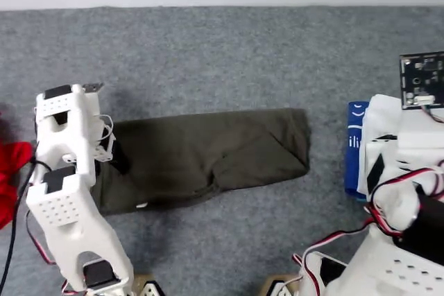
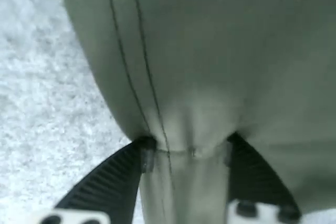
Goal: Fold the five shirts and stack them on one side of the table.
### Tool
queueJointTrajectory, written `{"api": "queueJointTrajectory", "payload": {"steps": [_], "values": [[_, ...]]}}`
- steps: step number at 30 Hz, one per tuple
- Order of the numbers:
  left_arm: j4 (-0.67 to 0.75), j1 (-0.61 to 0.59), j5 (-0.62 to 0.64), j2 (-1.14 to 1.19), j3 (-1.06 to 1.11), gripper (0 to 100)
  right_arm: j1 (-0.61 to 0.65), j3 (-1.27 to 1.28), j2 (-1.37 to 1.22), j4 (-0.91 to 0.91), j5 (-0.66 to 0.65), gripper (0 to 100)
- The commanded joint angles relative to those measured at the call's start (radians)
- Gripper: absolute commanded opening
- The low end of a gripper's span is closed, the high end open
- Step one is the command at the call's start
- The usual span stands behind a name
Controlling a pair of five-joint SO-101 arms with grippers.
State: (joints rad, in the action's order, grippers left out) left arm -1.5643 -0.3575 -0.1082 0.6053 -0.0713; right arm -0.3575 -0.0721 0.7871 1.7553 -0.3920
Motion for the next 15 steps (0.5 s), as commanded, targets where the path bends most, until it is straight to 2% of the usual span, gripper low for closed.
{"api": "queueJointTrajectory", "payload": {"steps": [1,3,9,15], "values": [[0.057,0.041,0.014,0.034,-0.024,7,-0.013,-0.008,0.013,0.033,0.003,1.2],[0.055,0.046,0.011,0.031,-0.024,1,-0.013,-0.008,0.013,0.033,0.003,1.2],[0.038,-0.026,0.000,-0.055,-0.024,1,-0.013,-0.008,0.013,0.033,0.002,1.2],[0.043,-0.137,-0.089,-0.146,-0.025,1,-0.013,-0.008,0.013,0.030,0.002,1.2]]}}
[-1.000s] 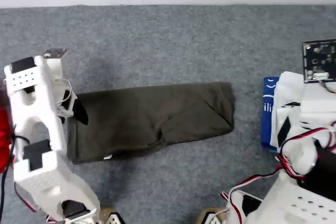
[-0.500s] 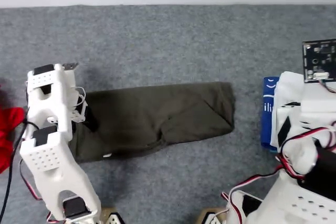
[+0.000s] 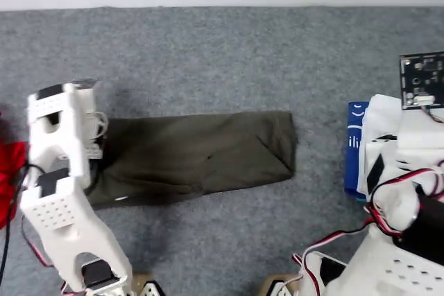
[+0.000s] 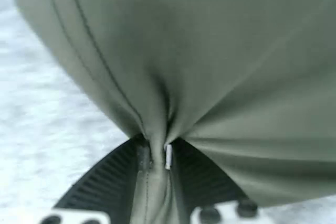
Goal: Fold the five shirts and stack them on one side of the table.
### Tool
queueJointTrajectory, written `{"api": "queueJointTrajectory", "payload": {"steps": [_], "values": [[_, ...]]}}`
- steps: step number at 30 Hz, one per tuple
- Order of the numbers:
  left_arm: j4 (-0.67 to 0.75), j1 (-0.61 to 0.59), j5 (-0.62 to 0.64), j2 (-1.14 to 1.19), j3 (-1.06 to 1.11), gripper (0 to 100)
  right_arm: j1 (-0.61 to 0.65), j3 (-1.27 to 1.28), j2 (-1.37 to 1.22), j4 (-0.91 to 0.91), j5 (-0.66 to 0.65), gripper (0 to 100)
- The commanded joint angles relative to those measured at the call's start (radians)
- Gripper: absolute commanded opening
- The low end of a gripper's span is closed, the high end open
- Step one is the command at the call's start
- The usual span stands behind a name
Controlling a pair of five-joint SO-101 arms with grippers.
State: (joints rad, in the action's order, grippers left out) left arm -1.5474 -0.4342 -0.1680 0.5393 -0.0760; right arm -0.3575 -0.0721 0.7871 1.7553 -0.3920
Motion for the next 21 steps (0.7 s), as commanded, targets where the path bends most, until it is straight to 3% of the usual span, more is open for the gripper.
{"api": "queueJointTrajectory", "payload": {"steps": [1,7,11,14,21], "values": [[0.028,-0.069,-0.034,-0.086,-0.021,1,-0.013,-0.008,0.013,0.028,0.002,1.2],[-0.058,-0.066,-0.025,-0.094,-0.076,1,-0.013,-0.008,0.013,0.030,-0.034,1.2],[-0.210,-0.002,0.025,-0.107,-0.236,1,-0.013,-0.008,0.013,0.025,-0.071,1.2],[-0.209,0.044,0.054,-0.209,-0.289,1,-0.013,-0.008,0.013,0.025,-0.069,1.2],[-0.209,0.296,0.086,-0.519,-0.079,1,-0.012,-0.008,0.013,0.024,-0.069,1.2]]}}
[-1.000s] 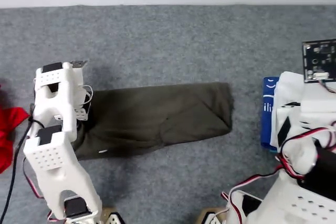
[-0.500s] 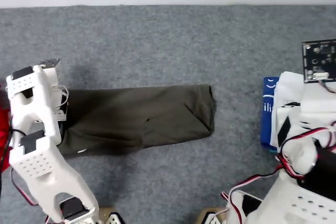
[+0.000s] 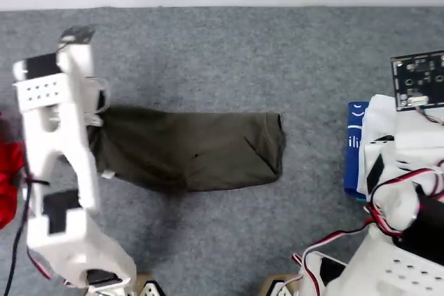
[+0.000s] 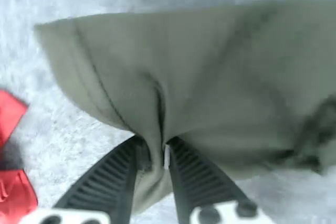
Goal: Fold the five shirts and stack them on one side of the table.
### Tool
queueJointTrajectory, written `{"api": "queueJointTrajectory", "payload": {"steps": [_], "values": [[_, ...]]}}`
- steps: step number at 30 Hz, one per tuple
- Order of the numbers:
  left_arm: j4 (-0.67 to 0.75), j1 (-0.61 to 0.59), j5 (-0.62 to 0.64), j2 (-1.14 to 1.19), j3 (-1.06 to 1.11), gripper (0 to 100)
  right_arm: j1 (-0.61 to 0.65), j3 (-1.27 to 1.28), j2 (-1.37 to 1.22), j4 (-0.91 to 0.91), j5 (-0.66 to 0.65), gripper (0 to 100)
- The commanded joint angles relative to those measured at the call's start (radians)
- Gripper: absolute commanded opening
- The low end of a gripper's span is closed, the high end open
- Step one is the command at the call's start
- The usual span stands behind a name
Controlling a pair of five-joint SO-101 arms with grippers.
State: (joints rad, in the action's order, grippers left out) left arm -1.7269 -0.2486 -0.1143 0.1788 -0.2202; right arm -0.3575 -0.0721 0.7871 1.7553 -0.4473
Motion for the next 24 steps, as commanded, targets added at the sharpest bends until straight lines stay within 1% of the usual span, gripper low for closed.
{"api": "queueJointTrajectory", "payload": {"steps": [1,5,8,14,19,24], "values": [[-0.029,0.155,0.058,-0.187,0.096,1,-0.012,-0.008,0.013,0.024,-0.014,1.2],[-0.025,0.333,0.161,-0.235,0.136,1,-0.012,-0.006,0.013,0.027,-0.011,1.2],[0.014,0.456,0.218,-0.235,0.136,1,-0.012,-0.003,0.013,0.028,-0.008,1.2],[0.114,0.671,0.255,-0.233,0.136,1,-0.012,-0.003,0.013,0.031,-0.008,1.2],[0.209,0.781,0.261,-0.210,0.136,1,-0.012,-0.003,0.013,0.033,-0.008,1.2],[0.279,0.806,0.261,-0.077,0.124,1,-0.012,-0.003,0.013,0.033,-0.008,1.2]]}}
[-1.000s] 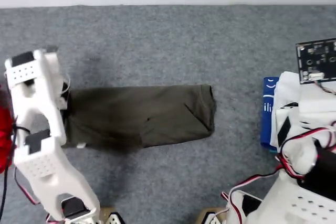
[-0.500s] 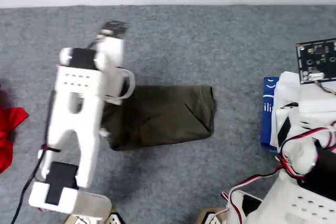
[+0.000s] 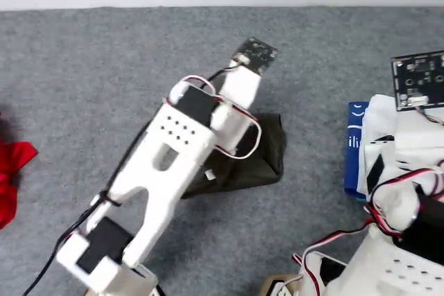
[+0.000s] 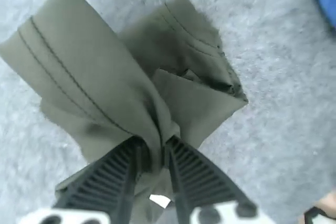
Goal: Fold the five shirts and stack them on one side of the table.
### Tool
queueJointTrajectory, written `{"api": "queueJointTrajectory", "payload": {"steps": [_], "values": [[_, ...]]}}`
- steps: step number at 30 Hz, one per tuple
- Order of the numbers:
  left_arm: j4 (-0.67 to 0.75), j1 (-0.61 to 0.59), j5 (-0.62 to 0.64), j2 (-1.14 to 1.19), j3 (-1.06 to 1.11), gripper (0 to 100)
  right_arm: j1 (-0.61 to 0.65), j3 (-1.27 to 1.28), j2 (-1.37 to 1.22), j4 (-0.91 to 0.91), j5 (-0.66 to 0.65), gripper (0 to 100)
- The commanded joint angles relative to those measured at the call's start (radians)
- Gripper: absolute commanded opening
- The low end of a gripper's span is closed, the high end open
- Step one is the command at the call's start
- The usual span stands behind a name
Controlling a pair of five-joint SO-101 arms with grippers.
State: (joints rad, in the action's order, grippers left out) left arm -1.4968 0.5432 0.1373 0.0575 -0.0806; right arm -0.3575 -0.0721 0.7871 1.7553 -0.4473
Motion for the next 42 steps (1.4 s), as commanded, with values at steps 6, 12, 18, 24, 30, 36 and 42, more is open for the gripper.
{"api": "queueJointTrajectory", "payload": {"steps": [6,12,18,24,30,36,42], "values": [[0.066,0.015,0.018,0.207,-0.183,1,-0.013,-0.003,0.013,0.035,-0.008,1.2],[0.037,0.041,0.046,0.358,-0.387,6,-0.013,-0.003,0.013,0.035,-0.008,1.2],[-0.120,0.063,0.046,0.468,-0.562,23,-0.013,-0.003,0.013,0.035,-0.008,1.2],[-0.261,-0.028,0.044,0.476,-0.737,23,-0.013,-0.003,0.013,0.035,-0.008,1.2],[-0.261,-0.178,-0.054,0.486,-0.717,7,-0.013,-0.003,0.013,0.035,-0.008,1.2],[-0.259,-0.232,-0.124,0.486,-0.522,1,-0.013,-0.003,0.013,0.035,-0.009,1.2],[-0.255,-0.161,-0.160,0.486,-0.361,1,-0.013,-0.002,0.012,0.035,-0.009,1.2]]}}
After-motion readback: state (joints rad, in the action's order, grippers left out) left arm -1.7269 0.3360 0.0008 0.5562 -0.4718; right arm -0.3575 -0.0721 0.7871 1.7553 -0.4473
